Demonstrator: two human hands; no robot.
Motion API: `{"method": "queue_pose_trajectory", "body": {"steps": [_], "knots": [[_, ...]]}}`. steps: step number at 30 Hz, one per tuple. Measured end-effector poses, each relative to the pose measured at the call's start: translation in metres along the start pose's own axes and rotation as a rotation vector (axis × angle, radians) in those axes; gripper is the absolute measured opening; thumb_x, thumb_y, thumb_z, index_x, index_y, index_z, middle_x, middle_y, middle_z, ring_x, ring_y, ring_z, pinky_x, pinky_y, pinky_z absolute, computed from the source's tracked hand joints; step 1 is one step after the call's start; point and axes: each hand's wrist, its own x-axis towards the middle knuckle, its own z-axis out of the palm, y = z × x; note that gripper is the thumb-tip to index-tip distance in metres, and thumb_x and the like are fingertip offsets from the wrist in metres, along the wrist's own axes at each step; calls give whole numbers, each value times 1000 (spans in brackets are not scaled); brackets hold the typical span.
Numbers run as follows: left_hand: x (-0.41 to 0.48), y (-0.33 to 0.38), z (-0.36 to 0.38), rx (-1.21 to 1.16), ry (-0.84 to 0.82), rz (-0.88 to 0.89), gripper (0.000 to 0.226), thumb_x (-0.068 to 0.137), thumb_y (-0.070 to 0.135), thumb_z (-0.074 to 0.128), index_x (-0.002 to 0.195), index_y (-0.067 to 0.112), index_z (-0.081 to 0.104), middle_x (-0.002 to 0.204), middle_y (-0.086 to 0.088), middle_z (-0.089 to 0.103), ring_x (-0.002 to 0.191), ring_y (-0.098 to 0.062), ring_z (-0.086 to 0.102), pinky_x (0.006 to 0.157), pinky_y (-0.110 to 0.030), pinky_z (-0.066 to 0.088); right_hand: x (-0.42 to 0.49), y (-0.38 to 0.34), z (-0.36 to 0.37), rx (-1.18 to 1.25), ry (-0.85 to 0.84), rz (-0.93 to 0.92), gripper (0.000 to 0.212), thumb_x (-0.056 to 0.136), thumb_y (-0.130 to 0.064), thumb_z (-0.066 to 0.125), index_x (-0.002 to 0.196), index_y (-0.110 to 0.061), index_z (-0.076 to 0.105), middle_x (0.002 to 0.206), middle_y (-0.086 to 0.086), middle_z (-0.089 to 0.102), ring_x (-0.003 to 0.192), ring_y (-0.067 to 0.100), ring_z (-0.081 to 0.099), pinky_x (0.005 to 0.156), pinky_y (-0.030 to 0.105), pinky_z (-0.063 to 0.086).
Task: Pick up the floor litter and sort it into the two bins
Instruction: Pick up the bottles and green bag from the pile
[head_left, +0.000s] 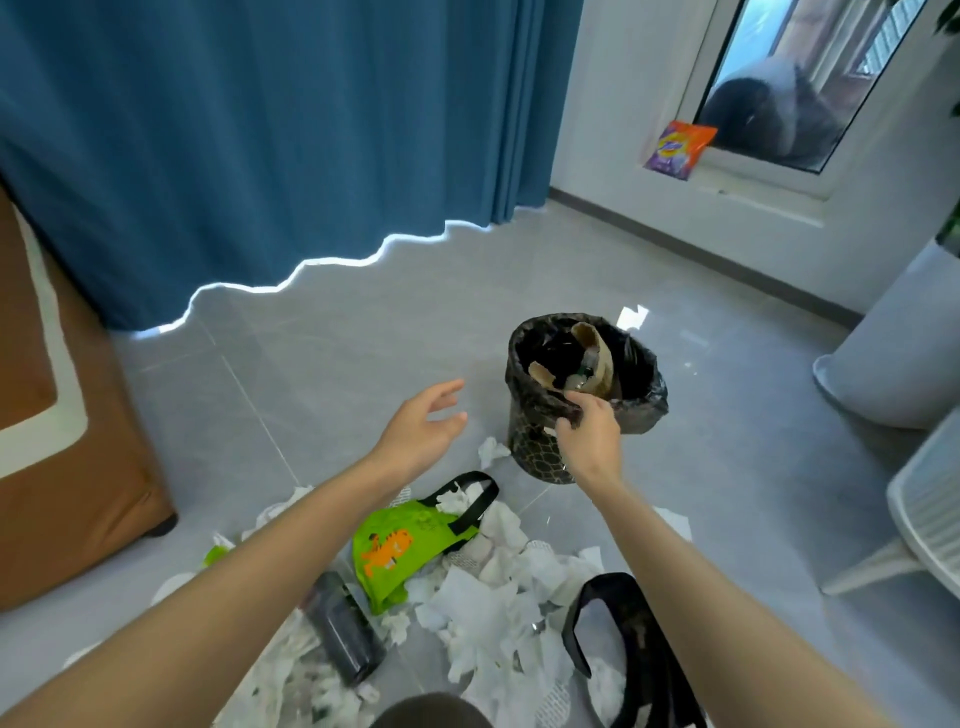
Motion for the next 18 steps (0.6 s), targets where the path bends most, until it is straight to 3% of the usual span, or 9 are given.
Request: {"method": "queue_pose_trajectory", "body": {"steps": [4,6,9,14,16,18], "knots": [[-12,-22,-14,-1,33,-47,41,96,9,48,136,17,45,134,-7,51,120,-19,51,86,-26,42,-30,-2,14,60,-144,-54,33,94,-15,49,125,-18,56,127,6,54,110,22,56,92,36,48],[-24,-40,-23,-11,51,-82,40,96,6,48,135,14,46,133,-9,52,116,-22,53,79,-23,42,-48,-3,26,57,-224,-80,31,93,-15,50,123,-18,58,122,8,59,95,20,60,81,31,49],[-47,-74,-40,33,72,-114,38,95,5,49,132,12,48,129,-13,55,100,-15,53,62,-9,43,-78,-3,49,27,-365,-100,30,93,-12,50,121,-15,60,120,7,63,76,15,60,69,23,46],[-87,-125,-58,63,101,-148,37,93,-4,48,129,4,52,115,-14,59,94,-9,54,61,0,41,-115,5,85,-3,-630,-125,27,90,-8,55,115,-11,63,120,3,63,103,19,60,80,18,40],[-101,-147,-60,70,89,-163,36,91,-7,47,126,1,53,107,-12,58,84,0,55,65,-2,41,-128,7,96,-47,-765,-165,23,89,-9,58,112,-10,65,114,2,64,102,14,57,85,17,41],[-119,-178,-60,100,65,-233,35,90,-3,50,124,4,54,109,-6,56,89,-2,55,75,-10,42,-145,11,111,-100,-906,-190,22,88,-8,60,110,-8,66,111,4,65,97,10,56,89,18,43]]}}
